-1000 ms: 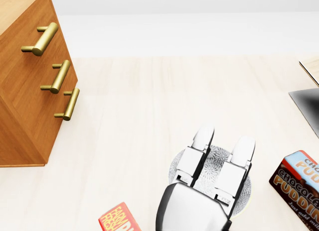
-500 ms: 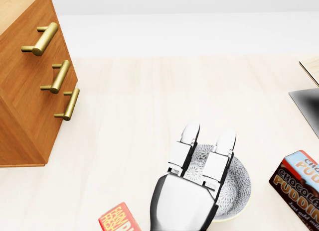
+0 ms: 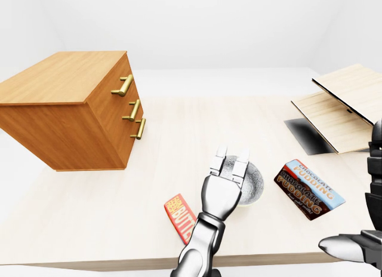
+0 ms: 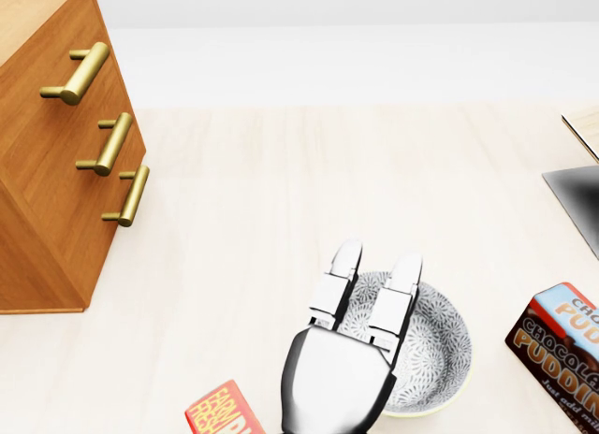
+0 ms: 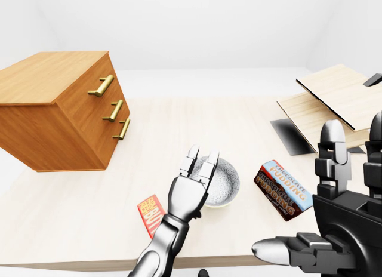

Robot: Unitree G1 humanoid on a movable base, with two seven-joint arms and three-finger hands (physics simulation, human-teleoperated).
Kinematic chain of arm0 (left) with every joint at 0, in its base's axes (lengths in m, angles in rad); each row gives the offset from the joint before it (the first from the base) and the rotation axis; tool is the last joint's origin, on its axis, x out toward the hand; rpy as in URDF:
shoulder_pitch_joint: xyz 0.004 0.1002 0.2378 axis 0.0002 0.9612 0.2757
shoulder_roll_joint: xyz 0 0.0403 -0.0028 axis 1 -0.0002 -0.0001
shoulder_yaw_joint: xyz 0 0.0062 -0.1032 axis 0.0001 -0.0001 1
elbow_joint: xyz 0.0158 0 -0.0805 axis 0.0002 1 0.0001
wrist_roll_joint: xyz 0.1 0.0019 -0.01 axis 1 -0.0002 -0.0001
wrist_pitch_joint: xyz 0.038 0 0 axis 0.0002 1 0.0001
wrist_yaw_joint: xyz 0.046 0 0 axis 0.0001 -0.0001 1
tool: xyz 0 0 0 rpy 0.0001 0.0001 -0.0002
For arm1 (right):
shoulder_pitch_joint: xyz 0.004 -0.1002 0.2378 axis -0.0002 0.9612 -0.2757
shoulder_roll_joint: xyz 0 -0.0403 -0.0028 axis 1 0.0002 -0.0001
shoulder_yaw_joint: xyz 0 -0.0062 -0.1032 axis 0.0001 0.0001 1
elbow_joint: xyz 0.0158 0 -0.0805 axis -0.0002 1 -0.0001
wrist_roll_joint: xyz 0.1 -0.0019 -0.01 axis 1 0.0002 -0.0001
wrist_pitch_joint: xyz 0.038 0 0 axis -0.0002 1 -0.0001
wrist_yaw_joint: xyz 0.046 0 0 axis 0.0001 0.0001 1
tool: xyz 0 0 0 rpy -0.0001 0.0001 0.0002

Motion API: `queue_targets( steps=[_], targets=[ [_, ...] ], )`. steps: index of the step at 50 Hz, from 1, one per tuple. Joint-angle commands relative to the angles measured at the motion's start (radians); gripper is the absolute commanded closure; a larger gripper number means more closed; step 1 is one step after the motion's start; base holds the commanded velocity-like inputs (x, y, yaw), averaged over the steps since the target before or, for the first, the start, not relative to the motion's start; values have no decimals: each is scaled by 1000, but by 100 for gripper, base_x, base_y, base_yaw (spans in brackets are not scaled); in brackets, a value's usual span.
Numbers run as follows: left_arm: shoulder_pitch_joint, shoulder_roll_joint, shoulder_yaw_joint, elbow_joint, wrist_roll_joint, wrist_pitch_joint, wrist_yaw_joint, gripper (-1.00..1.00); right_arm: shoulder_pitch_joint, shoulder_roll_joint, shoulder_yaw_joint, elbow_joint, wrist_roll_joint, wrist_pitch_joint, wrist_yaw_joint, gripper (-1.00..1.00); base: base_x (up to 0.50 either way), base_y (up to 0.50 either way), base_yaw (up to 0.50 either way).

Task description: Close the top drawer of the cabinet and put the bowl on top of it.

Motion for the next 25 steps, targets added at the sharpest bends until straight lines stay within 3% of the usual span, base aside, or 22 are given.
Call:
queue_targets(
  steps=[1, 25],
  targets=[
    [-5, -7, 12, 32, 3, 0, 4, -100, 9, -6, 0, 0, 11, 0, -4, -100, 0, 0, 0],
    [-45, -43, 26, 163, 1, 0, 57, -100, 15, -8, -8, 0, 22, 0, -2, -100, 0, 0, 0]
  ],
)
